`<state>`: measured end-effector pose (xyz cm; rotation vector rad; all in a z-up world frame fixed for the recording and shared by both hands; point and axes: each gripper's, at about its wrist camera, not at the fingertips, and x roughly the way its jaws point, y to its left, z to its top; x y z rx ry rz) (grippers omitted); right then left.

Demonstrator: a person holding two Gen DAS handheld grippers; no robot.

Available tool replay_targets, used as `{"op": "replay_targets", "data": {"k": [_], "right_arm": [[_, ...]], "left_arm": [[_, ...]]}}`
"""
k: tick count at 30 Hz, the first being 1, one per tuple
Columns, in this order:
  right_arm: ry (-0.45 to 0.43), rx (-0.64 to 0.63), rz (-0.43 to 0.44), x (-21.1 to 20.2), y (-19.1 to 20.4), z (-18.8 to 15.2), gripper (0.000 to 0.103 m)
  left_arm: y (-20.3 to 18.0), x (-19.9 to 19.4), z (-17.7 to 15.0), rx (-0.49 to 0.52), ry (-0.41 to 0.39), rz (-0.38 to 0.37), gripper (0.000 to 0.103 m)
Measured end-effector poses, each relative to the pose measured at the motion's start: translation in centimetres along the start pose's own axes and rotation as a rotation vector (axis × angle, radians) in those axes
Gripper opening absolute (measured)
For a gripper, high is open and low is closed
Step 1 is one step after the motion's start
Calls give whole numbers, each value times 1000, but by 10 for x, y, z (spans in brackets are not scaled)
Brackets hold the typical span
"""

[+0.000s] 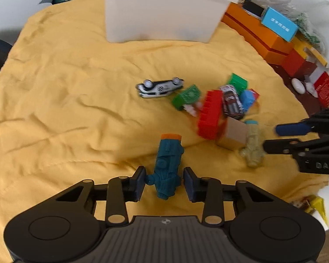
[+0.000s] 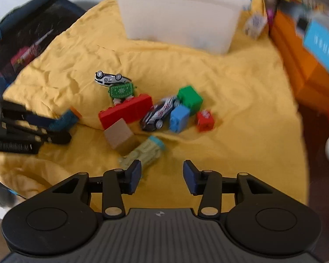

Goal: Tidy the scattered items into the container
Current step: 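Grasp the teal toy with the left tool while the right tool grasps the khaki toy train, then carry the teal toy and khaki train over the bin and open both tools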

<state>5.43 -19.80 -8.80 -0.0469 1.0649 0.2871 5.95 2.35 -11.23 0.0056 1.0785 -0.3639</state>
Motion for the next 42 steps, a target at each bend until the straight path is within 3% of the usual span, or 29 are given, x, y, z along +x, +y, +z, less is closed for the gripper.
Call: {"op": "replay_targets", "data": {"k": [2, 5, 6, 8, 9, 19, 26, 33, 42], "right_arm": [[2, 41, 58, 6, -1, 3, 47], [27, -14, 54, 21, 11, 5, 49], [38, -38, 47, 27, 14, 4, 46], [26, -126, 10, 27, 22, 1, 28], [21, -169, -12, 24, 24, -1, 26], [-37, -169, -99, -13, -14, 1, 26], [-153, -164, -119, -37, -24, 22, 26], [-255, -222, -103, -45, -25, 55, 26], [-399, -333, -99, -48, -23, 134, 26]], "left_arm": [[-3, -1, -2, -9, 3, -9, 41], [-6, 2, -2, -30, 12, -24, 41], [-7, 3, -2, -27, 12, -19, 41], [-9, 4, -1, -19, 9, -15, 41], [-10, 2, 1, -17, 4, -17, 41], [-14, -36, 25, -37, -115, -42, 40], [-26, -71, 70, 16, -249, -44, 40], [-35, -81, 114, 67, -352, -28, 40], [-39, -77, 188, 138, -450, 19, 40]]}}
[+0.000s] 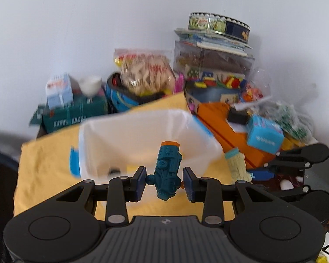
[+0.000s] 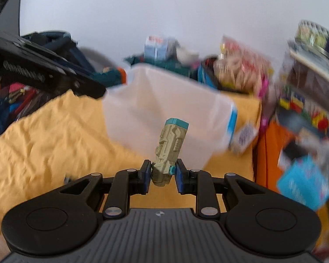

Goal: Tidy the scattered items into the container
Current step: 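Carry the teal toy and khaki train over the bin and open both tools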

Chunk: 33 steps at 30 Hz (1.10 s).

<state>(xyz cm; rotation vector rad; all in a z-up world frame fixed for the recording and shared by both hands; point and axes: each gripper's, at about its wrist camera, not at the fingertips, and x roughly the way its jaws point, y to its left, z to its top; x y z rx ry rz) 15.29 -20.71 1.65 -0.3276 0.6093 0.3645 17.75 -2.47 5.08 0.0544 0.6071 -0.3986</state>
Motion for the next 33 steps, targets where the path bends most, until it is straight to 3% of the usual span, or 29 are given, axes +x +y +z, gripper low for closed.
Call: {"op": "replay_targets", "data": {"k": [4, 10, 12, 15, 18, 20, 23, 27, 29, 33], "right_arm": [[-56, 26, 9, 19, -17, 33, 26], [-75, 65, -8, 56, -40, 56, 26], [-59, 77, -2, 68, -45, 57, 26], [-30, 83, 2, 85, -48, 56, 26], [66, 91, 4, 108, -46, 51, 34], [60, 113, 6, 107, -44, 46, 48], [43, 108, 3, 97, -39, 42, 48], [6, 116, 21, 67, -39, 31, 49], [4, 114, 29, 52, -40, 21, 49], [86, 132, 30, 31, -34, -19, 51]], "left_arm": [[10, 27, 26, 31, -24, 42, 40], [26, 76, 46, 49, 4, 112, 40], [29, 89, 46, 65, 17, 127, 34], [37, 106, 43, 54, 49, 122, 33], [45, 119, 34, 23, 99, 114, 33], [47, 114, 28, -8, 98, 84, 36], [47, 99, 22, -27, 80, 92, 39], [50, 61, 6, -107, 62, 47, 48], [51, 39, -10, -161, 60, 5, 62], [44, 17, -60, -186, 149, -3, 67]]}}
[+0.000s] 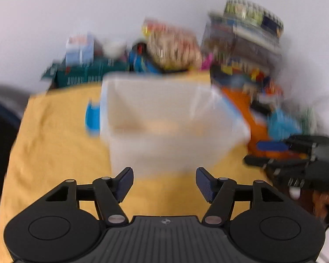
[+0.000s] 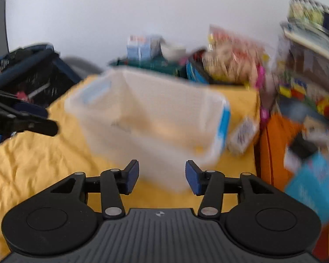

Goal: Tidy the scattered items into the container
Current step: 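Carry the teal toy and khaki train over the bin and open both tools, then return to the pile and grasp the long red Lego brick with the left tool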

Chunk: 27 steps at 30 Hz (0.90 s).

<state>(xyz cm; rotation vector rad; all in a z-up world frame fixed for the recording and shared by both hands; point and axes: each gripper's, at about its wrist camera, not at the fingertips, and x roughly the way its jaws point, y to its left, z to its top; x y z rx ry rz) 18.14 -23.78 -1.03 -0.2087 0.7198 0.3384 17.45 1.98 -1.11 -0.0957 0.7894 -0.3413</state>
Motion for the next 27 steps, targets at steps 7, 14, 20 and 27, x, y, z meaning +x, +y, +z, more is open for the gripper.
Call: {"op": "replay_targets", "data": {"k": [7, 14, 20, 27], "right_arm": [[184, 57, 11, -12, 12, -73, 48], [190, 65, 15, -35, 32, -96, 50], [198, 80, -2, -48, 41, -116, 50], [212, 98, 13, -50, 48, -126, 49]], "left_arm": [[-14, 20, -84, 0, 243, -75, 64], [7, 53, -115, -286, 339, -238, 38], [-17, 55, -124, -211, 363, -270, 35], [-53, 55, -125, 17, 336, -215, 27]]}}
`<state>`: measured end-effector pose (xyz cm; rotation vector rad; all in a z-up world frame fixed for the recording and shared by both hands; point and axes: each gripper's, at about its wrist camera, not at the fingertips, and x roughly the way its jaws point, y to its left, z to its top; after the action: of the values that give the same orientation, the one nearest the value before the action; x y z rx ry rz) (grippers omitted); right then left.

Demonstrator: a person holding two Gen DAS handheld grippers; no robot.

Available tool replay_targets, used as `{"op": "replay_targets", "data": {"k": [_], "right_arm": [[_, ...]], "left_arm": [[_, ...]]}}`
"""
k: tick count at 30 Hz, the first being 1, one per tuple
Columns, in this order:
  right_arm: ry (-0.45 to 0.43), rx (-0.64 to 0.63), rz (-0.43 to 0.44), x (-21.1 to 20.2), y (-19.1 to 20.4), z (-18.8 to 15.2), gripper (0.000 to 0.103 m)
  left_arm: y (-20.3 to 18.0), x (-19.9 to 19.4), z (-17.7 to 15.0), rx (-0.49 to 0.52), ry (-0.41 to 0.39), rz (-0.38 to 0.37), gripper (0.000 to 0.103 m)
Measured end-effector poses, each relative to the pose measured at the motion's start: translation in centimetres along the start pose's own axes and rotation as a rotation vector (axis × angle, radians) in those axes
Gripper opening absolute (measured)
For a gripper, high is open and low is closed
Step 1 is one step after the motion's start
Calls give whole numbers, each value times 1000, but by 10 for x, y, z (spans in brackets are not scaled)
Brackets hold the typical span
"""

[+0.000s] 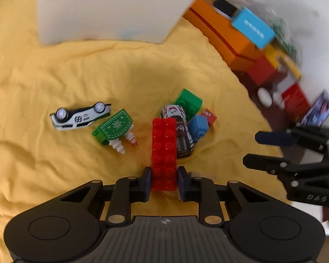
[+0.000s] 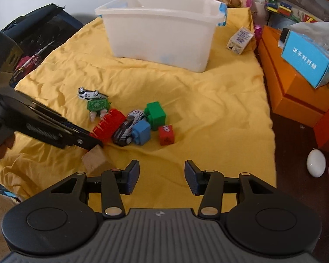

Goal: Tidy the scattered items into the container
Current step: 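Return to the pile and grasp the long red Lego brick with the left tool, then grasp the flat blue brick with the right tool while the left tool holds the red brick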

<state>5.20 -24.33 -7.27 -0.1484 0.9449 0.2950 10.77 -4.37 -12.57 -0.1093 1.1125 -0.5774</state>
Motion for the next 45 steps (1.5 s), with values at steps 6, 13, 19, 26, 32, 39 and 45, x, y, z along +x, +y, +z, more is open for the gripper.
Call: {"op": "replay_targets", "data": {"k": [6, 13, 19, 26, 32, 39, 45], "right_arm": [[-3, -21, 7, 1, 7, -4, 49], [-27, -45, 21, 9, 9, 0, 46], [-58, -109, 40, 29, 20, 24, 34], [-8, -101, 20, 52, 19, 33, 26], [-4, -44, 39, 30, 5, 17, 17], [38, -8, 47, 32, -6, 1, 17], [30, -14, 54, 43, -5, 2, 30]], "left_arm": [[-22, -24, -14, 209, -15, 211, 27], [-4, -36, -31, 138, 0, 272, 28], [6, -34, -33, 17, -31, 222, 31], [7, -34, -36, 12, -41, 217, 32], [9, -32, -34, 14, -60, 214, 27], [8, -36, -32, 38, -62, 213, 27], [2, -50, -24, 67, -92, 196, 27]]}}
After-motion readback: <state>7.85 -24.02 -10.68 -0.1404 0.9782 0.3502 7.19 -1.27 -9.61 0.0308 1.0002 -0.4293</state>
